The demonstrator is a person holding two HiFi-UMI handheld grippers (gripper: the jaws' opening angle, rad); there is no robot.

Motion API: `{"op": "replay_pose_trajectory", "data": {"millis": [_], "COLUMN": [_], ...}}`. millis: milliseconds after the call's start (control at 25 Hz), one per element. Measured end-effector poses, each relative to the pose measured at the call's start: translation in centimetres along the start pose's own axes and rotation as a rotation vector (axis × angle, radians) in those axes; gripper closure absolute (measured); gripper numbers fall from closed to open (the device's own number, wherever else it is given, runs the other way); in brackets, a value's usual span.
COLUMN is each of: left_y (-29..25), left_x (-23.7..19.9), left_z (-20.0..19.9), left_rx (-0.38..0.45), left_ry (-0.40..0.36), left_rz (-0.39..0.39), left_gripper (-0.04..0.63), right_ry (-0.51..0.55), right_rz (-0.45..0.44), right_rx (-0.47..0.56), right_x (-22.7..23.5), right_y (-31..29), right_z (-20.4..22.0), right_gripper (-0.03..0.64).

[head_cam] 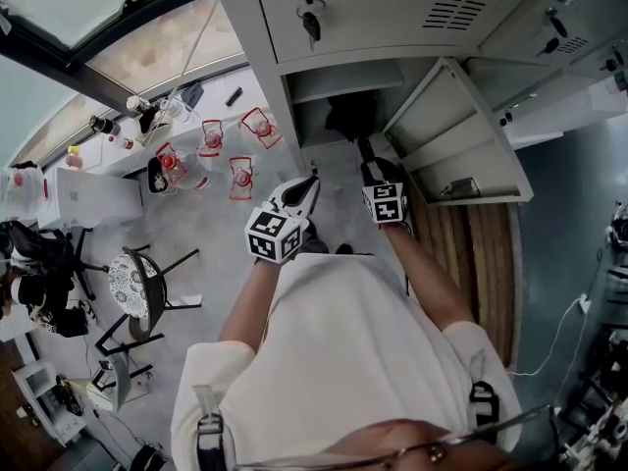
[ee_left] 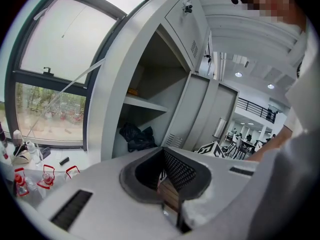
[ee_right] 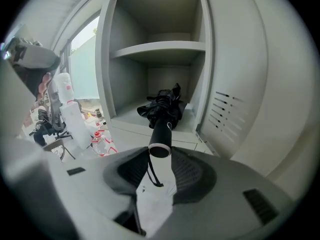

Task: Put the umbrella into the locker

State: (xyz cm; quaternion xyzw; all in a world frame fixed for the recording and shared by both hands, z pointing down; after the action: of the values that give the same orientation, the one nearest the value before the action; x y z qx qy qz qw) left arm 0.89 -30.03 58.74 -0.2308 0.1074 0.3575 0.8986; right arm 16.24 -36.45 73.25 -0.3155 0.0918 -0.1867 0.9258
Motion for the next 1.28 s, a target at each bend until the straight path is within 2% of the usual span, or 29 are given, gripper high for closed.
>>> {"op": "replay_pose_trajectory", "data": {"millis": [680,800,960,1280], "left_y": [1.6,1.8,1.8,0.9], "left_x": [-5.4,-6.3,-7.4,-6.8], "left_z": [-2.5,-2.8,-2.9,-2.9], "left_rx": [0.02,0.015,0.002,-0.005], "left_ry": [-0.014,-0.019,-0.03,-0.065], "left_rz": [-0.042,-0.041,-0.03,0.021], "left_gripper": [0.592,0.592,0.592,0.592], "right_ry": [-0.025,-0.042,-0.05,-0.043], "right_rz": [0.048,0.062,0.072,0.067], "right_rx": [0.043,0.016,-0.007,0.093], "right_x": [0.6,0.7,0.7,1.1], "right_y": [-8.9,-9.8,-9.8,-6.9], "right_z": [-7.3,-7.3,-7.2,-8.8], "right_gripper": [0.469,0.469,0.468,0.439]}}
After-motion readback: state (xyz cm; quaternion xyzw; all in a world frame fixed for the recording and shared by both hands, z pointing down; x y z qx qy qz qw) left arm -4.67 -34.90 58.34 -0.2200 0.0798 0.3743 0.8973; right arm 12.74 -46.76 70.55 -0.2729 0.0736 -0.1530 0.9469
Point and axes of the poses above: the fingertips, and each gripper's own axes: y backward along the fingers, x to its right, z out of its underside, the point moved 1 cm from there along y, backward along the fingers
